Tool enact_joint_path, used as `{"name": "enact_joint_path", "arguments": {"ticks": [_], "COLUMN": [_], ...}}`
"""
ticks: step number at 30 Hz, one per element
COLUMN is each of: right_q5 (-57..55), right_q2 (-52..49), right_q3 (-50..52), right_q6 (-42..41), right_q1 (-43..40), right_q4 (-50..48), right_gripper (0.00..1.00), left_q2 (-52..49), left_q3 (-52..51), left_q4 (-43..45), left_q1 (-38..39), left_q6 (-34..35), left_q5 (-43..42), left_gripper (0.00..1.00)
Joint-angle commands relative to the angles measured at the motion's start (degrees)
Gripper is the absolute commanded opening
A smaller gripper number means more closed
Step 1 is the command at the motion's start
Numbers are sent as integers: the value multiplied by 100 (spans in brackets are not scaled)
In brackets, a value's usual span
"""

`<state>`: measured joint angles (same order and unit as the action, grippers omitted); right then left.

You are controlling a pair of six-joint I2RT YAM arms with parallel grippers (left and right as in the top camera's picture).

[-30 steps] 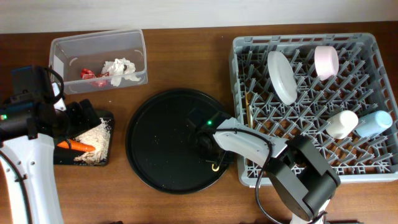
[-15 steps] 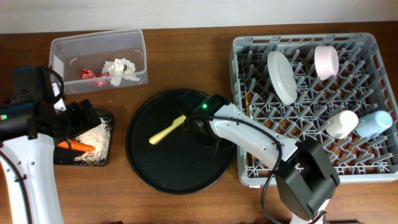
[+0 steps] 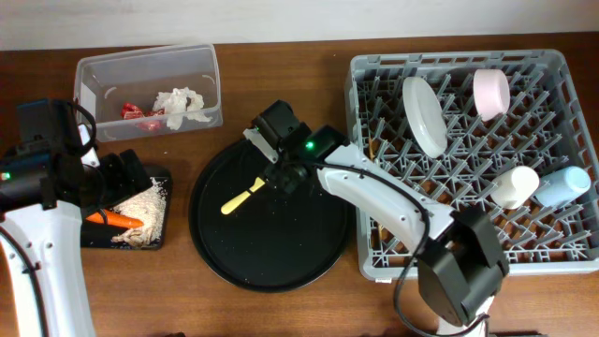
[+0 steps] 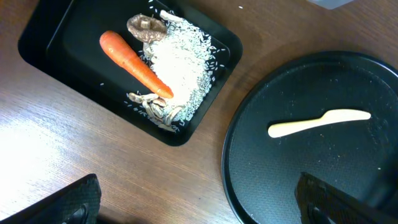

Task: Sort waste into correct bins and load items into the dishwasher rack

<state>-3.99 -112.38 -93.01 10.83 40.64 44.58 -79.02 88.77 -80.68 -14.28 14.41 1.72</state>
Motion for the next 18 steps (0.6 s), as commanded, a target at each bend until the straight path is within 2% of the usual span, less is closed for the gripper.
{"name": "enact_joint_path", "arguments": {"ticks": [1,3,4,5,7,8,11,12,16,18], "right_q5": [17,55,90,160,256,400,595,595,540,837], "right_q2": [-243,-317,-367,-422,-682,-909,-1346,-1403,-1554,-1561], "right_q3": [-74,-74,-74,-74,-59,-55,-55,-55,-52,-48], "right_q6": [94,90,-387,-1274,-3901,-4304,-4433,-4433,-4435,-4109], "right_q1": [-120,-142,-173,-195,-243,-243,-236,-238,-236,-236], "right_q4": [-450,-577,-584,-579,-446,-673,-1475,-1526,-1193,-1202], "right_gripper": [74,73,73,73,74,74,74,70,67,57], "left_q2": [24,24,24,24,24,24,24,24,24,24], "left_q3": [-13,-13,-13,-13,-13,-13,-13,-13,-13,-13], "left_q4": [13,4,7,11,11,11,9,11,22,28], "left_q1": [-31,-24,-24,-24,-24,-24,-24,-24,-24,-24], "left_q6": [9,9,9,9,9,9,9,9,9,9], "left_q5": [-42,-42,-42,-42,-42,-42,-42,-42,-42,-42], "left_gripper": [99,99,99,99,99,99,99,99,99,99]}}
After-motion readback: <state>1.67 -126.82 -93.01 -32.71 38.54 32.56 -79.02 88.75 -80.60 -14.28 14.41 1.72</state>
